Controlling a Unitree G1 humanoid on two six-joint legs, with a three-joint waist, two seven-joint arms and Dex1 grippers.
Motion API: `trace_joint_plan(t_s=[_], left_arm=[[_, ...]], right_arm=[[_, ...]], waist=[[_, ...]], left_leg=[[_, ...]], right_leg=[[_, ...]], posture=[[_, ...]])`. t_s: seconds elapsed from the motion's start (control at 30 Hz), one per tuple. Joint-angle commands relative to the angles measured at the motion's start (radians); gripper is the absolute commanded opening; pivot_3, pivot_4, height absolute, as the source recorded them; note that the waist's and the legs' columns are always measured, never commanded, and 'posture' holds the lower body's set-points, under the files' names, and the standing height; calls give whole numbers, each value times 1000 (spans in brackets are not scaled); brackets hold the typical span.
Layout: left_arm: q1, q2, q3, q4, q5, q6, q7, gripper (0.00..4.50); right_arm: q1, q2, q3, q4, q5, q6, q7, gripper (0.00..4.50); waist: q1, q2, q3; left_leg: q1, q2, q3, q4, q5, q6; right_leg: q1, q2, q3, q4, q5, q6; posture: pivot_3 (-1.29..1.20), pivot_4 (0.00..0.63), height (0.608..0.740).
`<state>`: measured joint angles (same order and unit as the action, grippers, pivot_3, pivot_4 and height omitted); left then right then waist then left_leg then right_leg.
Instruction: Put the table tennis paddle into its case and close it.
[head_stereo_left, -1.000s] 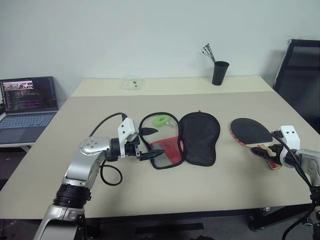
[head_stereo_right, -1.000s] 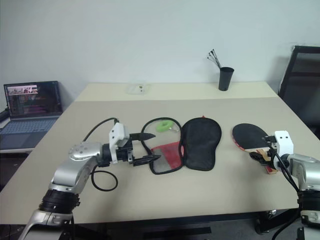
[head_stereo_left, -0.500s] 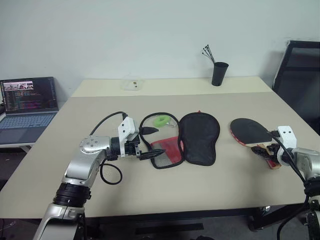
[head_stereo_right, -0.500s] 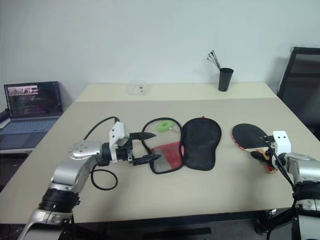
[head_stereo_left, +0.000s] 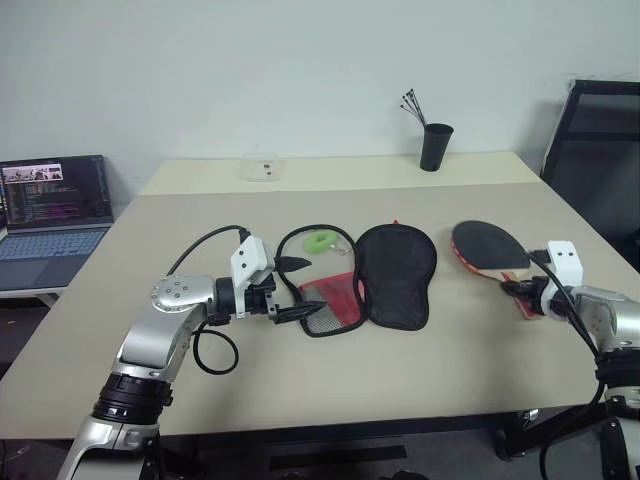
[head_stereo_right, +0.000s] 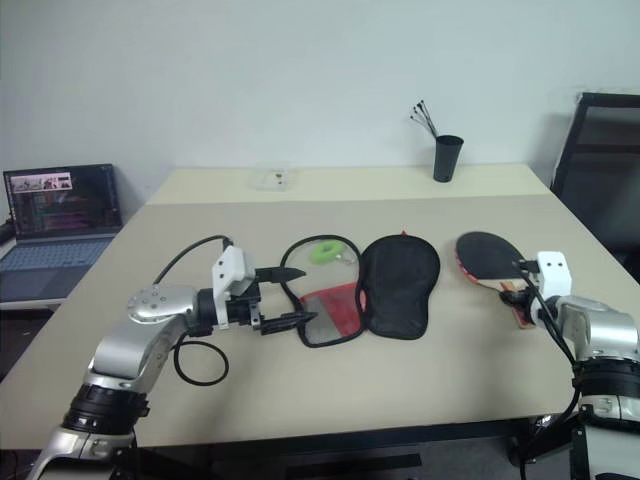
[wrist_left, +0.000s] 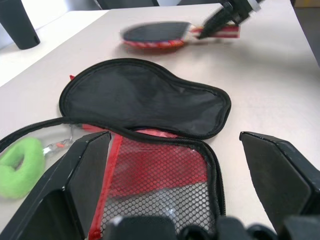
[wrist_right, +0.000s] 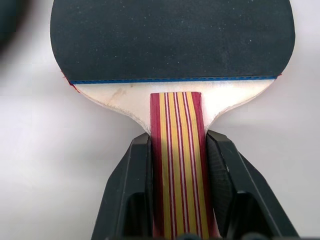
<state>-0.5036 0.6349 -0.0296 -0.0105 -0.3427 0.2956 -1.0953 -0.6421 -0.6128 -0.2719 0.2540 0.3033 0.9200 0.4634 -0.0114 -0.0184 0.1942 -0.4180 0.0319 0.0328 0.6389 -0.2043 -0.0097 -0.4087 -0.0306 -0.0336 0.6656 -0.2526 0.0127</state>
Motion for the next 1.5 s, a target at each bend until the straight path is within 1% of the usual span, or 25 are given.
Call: trace_joint_plan(t_s=[0.03, 0.13, 0.17, 0.2, 0.3, 0.43, 0.57, 0.77, 1.17, 1.23, 1.27, 1.3, 1.4, 1.43, 1.5], left_arm=[[-2, 8, 25, -46, -18, 6, 15, 4500], [-7, 7, 19, -39, -18, 3, 15, 4500], [-8, 7, 17, -37, -18, 2, 14, 4500], [-12, 7, 15, -30, -17, -2, 12, 4500], [-15, 6, 13, -18, -14, -13, 8, 4500], [-8, 7, 10, -9, -8, -28, 3, 4500], [-7, 5, 8, 2, -4, -40, 2, 4500], [4, 5, 11, 8, -1, -55, 1, 4500], [18, 7, 16, -8, -1, -53, 10, 4500], [16, 8, 15, -11, -1, -51, 12, 4500], [16, 8, 15, -12, -1, -49, 14, 4500], [16, 9, 14, -14, -2, -48, 14, 4500], [17, 10, 15, -19, -2, -44, 18, 4500], [18, 10, 16, -21, -3, -43, 19, 4500], [21, 12, 20, -26, -5, -39, 22, 4500]], right_arm=[[-40, 102, -35, -258, 84, 119, -100, 1093], [-35, 229, -27, -383, 104, 207, -192, 1093], [-34, 255, -27, -407, 106, 226, -213, 1093], [-28, 315, -20, -436, 106, 245, -254, 1093], [-7, 455, 13, -484, 87, 257, -354, 1093], [16, 545, 47, -473, 53, 224, -425, 1093], [15, 584, 69, -428, 26, 179, -460, 1093], [15, 586, 94, -348, -21, 97, -475, 1093], [16, 610, 104, -275, -50, 52, -504, 1093], [15, 615, 105, -273, -52, 46, -509, 1816], [14, 616, 107, -273, -53, 43, -512, 2026], [14, 616, 111, -274, -57, 41, -514, 2337], [20, 619, 124, -282, -67, 36, -527, 3364], [23, 620, 128, -285, -68, 35, -528, 3792], [30, 614, 146, -302, -72, 34, -521, 4395]], waist=[[0, 0, 0], [3, 0, 0], [5, 0, 0], [7, 0, 0], [9, 0, 0], [11, 0, 0], [9, 0, 0], [8, 0, 0], [4, 0, 0], [4, 0, 0], [4, 0, 0], [4, 0, 0], [4, 0, 0], [4, 0, 0], [4, 0, 0]], left_leg=[[0, 1, 0, 0, 0, 0], [0, 4, -2, 0, 0, 0], [-1, 6, -1, 0, 0, 0], [-1, 6, -1, 0, 0, 0], [-2, 7, 0, 0, 0, 0], [-3, 6, 0, 1, 0, 0], [-4, 6, 0, 1, 0, 0], [-4, 9, 0, 1, 0, 0], [-5, 14, 1, 0, 0, 0], [-5, 14, 1, 0, 0, 0], [-5, 14, 1, 0, 0, 0], [-5, 14, 1, 0, 0, 0], [-5, 14, 1, 0, 0, 0], [-5, 14, 1, 0, 0, 0], [-5, 14, 1, 0, 0, 0]], right_leg=[[0, 1, 0, 0, 0, 0], [0, 2, -1, 0, 0, 0], [0, 3, -1, 0, 0, 0], [0, 3, -1, 0, 0, -1], [-1, 3, -1, 0, 1, -1], [-2, 3, -1, 0, 1, -2], [-3, 3, -1, -1, 1, -2], [-4, 6, -1, -1, 1, -3], [-7, 10, 0, -1, 3, -5], [-7, 10, 0, -1, 3, -5], [-7, 10, 0, -1, 3, -5], [-7, 10, 0, 0, 3, -5], [-7, 10, 0, -1, 3, -5], [-7, 10, 0, -1, 3, -5], [-7, 10, 0, -1, 3, -5]], posture=[[0, 150, 740], [0, 150, 740], [0, 150, 740], [0, 150, 740], [0, 150, 740], [0, 150, 740], [0, 150, 740], [0, 150, 740], [0, 150, 740], [0, 150, 740], [0, 150, 740], [0, 150, 740], [0, 150, 740], [0, 150, 740], [0, 150, 740]])
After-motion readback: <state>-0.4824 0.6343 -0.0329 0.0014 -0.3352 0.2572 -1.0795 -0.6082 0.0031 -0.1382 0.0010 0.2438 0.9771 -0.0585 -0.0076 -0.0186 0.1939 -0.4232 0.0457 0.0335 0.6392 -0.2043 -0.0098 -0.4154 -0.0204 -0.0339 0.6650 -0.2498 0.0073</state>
